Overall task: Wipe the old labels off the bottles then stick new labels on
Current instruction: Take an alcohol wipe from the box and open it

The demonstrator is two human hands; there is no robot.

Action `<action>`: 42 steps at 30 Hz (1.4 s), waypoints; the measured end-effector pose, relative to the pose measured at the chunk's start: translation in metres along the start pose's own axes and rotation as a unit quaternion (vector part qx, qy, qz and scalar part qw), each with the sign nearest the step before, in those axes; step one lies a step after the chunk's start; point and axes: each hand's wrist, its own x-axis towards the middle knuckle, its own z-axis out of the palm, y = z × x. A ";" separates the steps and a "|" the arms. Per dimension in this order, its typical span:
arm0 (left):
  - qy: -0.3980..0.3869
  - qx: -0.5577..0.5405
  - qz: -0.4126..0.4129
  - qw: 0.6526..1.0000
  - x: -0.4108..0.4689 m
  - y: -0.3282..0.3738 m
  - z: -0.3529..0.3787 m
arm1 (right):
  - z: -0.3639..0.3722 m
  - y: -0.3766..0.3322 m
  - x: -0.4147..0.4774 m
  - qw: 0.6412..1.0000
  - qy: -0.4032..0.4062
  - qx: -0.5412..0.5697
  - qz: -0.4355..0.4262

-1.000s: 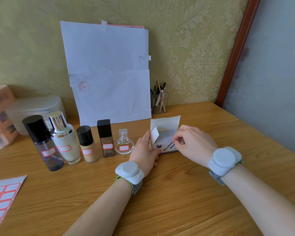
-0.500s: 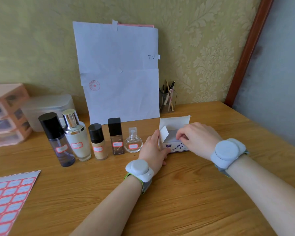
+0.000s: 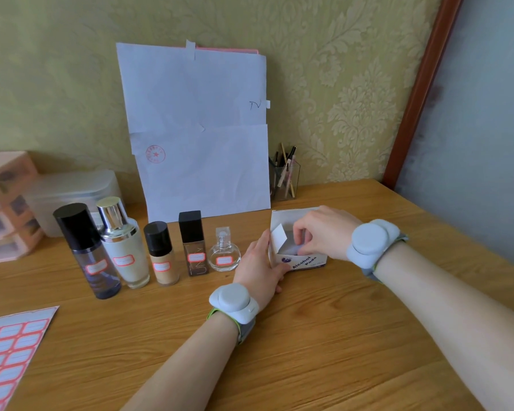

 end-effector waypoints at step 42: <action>0.008 0.027 -0.027 0.999 0.000 0.010 0.000 | 0.001 0.013 -0.020 0.979 0.163 0.121 0.032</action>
